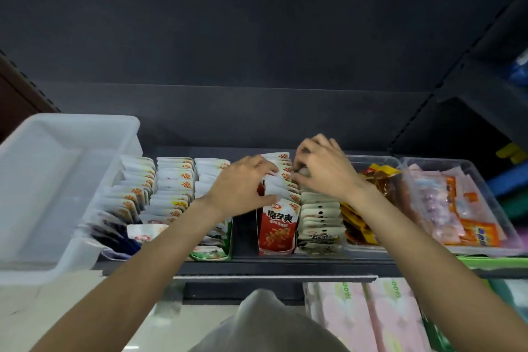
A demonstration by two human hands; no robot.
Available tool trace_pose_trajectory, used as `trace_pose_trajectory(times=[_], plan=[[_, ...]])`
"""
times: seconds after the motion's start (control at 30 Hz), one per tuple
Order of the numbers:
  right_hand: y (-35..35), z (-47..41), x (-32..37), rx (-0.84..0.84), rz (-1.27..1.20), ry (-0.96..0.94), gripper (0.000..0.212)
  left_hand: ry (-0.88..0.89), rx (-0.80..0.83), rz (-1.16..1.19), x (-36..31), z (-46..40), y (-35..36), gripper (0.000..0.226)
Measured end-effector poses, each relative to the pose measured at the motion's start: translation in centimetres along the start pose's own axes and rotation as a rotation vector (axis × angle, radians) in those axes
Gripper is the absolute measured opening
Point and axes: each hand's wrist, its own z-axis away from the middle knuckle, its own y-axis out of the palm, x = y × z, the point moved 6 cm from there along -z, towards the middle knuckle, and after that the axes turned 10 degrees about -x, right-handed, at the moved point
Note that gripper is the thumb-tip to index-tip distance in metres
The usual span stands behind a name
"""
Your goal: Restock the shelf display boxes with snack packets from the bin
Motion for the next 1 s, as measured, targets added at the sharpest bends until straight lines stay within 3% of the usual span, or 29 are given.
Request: trace_pose_trajectory(times=[0.1, 0.23, 0.33, 0.47, 0.53, 0.63, 0.7, 0.87, 1.0], plan=[[1.1, -0.1, 1.2, 0.062, 0.019, -0.013, 0.029, 0.017, 0.15, -0.101, -1.1, 0.5, 2.3, 0.072], [1.2, -0.6, 2.3, -0.035, -0.051, -0.008, 0.018, -0.058, 0.016, -0.141, -1.0, 0.0, 2.1, 0.047], [1.5, -0.7, 2.0, 0.0, -0.154, 0.049, 0.018, -0.087, -0.024, -0.185, -0.5, 0.1, 1.2, 0.028], [1.8, -1.6, 0.9, -0.022, -0.296, 0.168, 0.021, -0.119, -0.072, -0.201, -0.2, 0.9, 0.6, 0.019], [1.8, -2.2, 0.5, 0.001, -0.314, 0.186, 0.037, -0.148, -0.07, -0.193, -0.4, 1.2, 0.9, 0.025], [2.3, -3.1, 0.4, 0.143, -0.263, 0.143, 0.06, -0.204, -0.004, -0.165, -0.5, 1.3, 2.1, 0.053], [2.9, -3.5, 0.6, 0.222, -0.229, 0.109, 0.064, -0.22, 0.025, -0.192, -0.4, 1.1, 2.7, 0.059], [3.0, -4.1, 1.3, 0.157, -0.104, -0.036, 0.03, -0.195, -0.025, -0.156, 0.1, 0.4, 2.2, 0.026], [3.0, -3.7, 1.5, 0.09, -0.101, -0.049, 0.027, -0.133, -0.093, -0.198, 1.8, -0.1, 1.1, 0.031]])
